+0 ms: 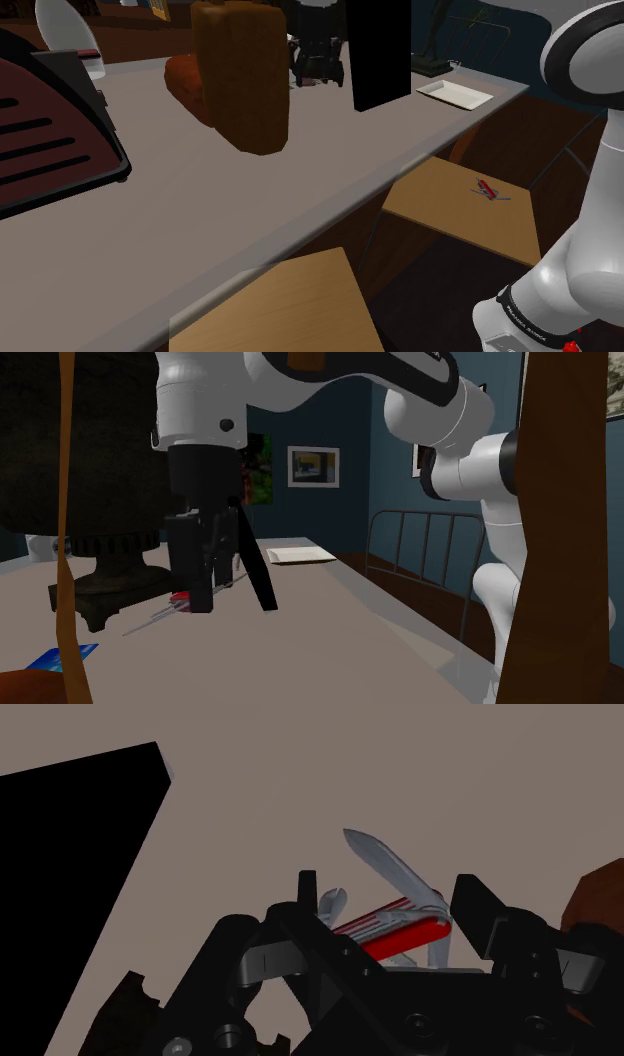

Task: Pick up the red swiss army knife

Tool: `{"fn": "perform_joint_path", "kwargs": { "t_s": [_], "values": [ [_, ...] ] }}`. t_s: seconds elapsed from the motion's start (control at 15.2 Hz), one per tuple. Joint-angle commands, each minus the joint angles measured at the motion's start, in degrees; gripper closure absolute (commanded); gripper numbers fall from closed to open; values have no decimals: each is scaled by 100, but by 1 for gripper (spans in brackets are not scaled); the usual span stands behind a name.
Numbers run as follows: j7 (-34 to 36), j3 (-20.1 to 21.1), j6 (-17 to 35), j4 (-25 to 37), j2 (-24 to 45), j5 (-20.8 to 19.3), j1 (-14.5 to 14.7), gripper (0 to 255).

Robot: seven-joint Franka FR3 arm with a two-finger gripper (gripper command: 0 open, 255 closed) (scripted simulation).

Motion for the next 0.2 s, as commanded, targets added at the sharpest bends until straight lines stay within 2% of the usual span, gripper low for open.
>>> {"fn": "perform_joint_path", "kwargs": {
  "t_s": [0.0, 0.13],
  "values": [
    [2, 1, -234, 329, 97, -18, 26, 255],
    [2, 1, -249, 350, 104, -19, 28, 255]
  ]
}}
